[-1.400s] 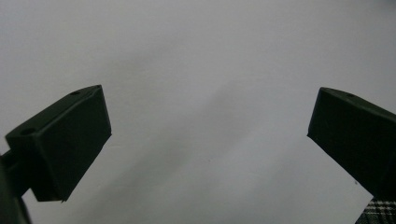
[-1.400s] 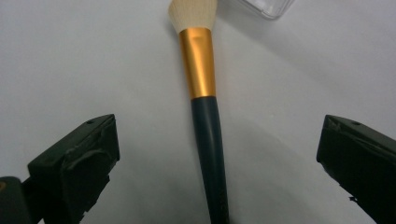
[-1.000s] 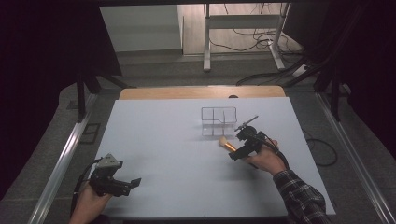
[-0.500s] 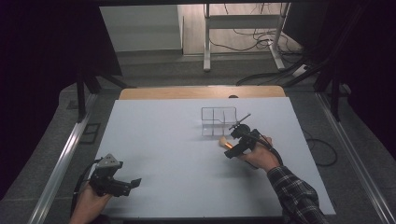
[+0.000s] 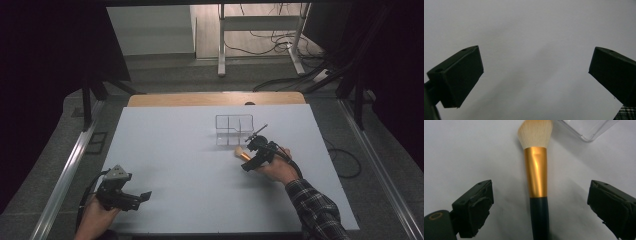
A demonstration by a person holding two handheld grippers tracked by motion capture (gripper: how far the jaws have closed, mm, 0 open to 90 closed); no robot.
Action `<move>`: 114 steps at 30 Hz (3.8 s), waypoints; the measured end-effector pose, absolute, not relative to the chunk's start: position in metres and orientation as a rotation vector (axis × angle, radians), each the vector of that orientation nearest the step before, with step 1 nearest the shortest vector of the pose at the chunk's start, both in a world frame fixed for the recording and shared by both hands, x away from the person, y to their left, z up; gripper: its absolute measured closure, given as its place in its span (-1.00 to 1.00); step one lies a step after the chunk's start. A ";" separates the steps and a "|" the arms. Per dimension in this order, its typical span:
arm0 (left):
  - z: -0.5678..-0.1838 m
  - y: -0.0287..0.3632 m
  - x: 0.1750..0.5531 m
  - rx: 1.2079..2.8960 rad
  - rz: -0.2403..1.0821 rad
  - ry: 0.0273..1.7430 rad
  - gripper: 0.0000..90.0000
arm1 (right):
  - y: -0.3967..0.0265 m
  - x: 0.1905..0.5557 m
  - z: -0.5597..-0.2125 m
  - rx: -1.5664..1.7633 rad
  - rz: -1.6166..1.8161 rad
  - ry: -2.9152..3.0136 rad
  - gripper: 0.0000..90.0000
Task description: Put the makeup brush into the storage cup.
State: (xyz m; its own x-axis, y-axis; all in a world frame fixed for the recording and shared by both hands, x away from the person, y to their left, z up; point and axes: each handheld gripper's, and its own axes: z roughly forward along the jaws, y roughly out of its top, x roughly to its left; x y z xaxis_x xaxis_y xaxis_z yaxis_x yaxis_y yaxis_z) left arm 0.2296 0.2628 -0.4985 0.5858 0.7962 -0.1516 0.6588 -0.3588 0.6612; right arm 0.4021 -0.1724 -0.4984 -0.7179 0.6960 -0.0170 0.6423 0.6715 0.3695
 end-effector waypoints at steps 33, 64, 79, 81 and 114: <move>-0.499 0.262 0.230 2.137 0.253 1.147 -1.00 | -0.185 0.400 -0.492 1.103 0.551 2.776 0.64; -0.498 0.264 0.228 2.104 0.279 1.136 -1.00 | -0.194 0.376 -0.472 1.036 0.775 2.723 0.64; -0.498 0.266 0.228 2.100 0.282 1.138 -1.00 | -0.200 0.370 -0.462 1.033 0.870 2.682 0.64; -0.498 0.266 0.228 2.102 0.280 1.140 -1.00 | -0.200 0.369 -0.460 1.039 0.887 2.670 0.64; -0.499 0.268 0.227 2.084 0.294 1.154 -1.00 | -0.215 0.361 -0.437 1.029 1.096 2.495 0.64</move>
